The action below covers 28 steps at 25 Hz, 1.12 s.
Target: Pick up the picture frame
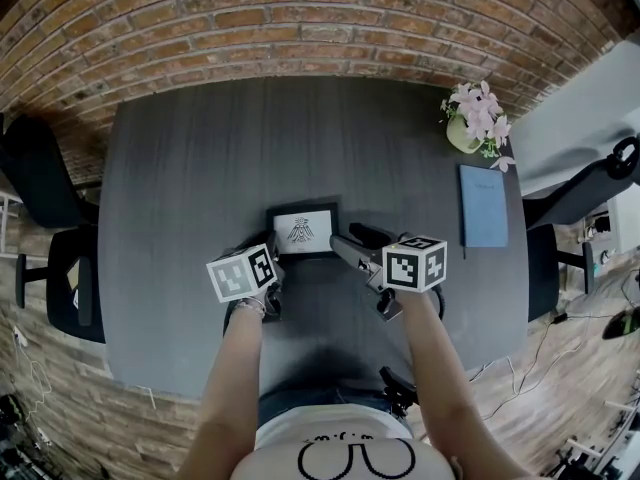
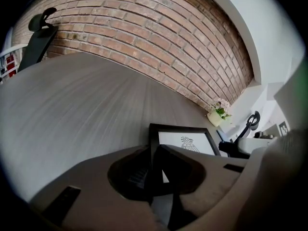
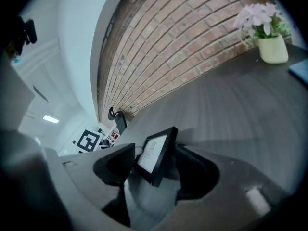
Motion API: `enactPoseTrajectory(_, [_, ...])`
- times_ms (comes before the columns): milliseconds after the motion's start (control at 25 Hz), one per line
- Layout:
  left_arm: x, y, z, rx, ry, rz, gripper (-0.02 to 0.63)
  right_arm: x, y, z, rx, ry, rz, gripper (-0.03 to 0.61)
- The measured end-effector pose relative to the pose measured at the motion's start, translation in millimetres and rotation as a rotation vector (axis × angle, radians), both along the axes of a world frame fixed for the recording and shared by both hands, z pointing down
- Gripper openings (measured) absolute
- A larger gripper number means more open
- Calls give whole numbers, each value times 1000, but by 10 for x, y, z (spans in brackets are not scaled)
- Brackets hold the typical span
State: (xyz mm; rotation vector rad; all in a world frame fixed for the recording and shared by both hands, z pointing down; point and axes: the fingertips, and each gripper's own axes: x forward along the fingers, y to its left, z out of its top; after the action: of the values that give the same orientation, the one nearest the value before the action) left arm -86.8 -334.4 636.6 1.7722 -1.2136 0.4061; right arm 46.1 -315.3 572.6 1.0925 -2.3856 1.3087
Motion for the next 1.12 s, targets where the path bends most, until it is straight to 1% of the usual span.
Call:
enactPoseTrajectory(120, [-1,4,0,-1,-2,4,66,-9,-43,116,-69,-18,-7,253])
enactPoseTrajectory(200, [-3,3,-4,-2,-1,5,66,-41,-37,237,-133,-43,-13,253])
enactPoseTrajectory(320, [-4,-1,-3,-3,2,5,66,-91,-36,405,-218,-97,-5,253])
enactPoseTrajectory(440, [7,-1,2,-4,3,8,66,-148,-45,483,-278,-159,2,249])
enactPoseTrajectory(520, [5,-2,3,-5,4,11,66,-190,-64,495,-297,-178,1,245])
enactPoseTrajectory(600, [1,-3,6,-6,3,12,66,-233,-64,520,-312,-169,-14,219])
enactPoseTrajectory(720, [8,-1,10,-8,3,14,67,-245,-53,548,-323,-141,-25,104])
enactPoseTrajectory(960, [-8,-14,6,-2,-4,8,69,-258,-70,513,-365,-217,47,77])
enactPoseTrajectory(1040, [-4,-18,-1,16,-22,19,71,-255,-62,511,-369,-224,72,75])
enactPoseTrajectory(1120, [-13,-33,-31,48,-57,32,74,-246,-56,513,-368,-220,93,75])
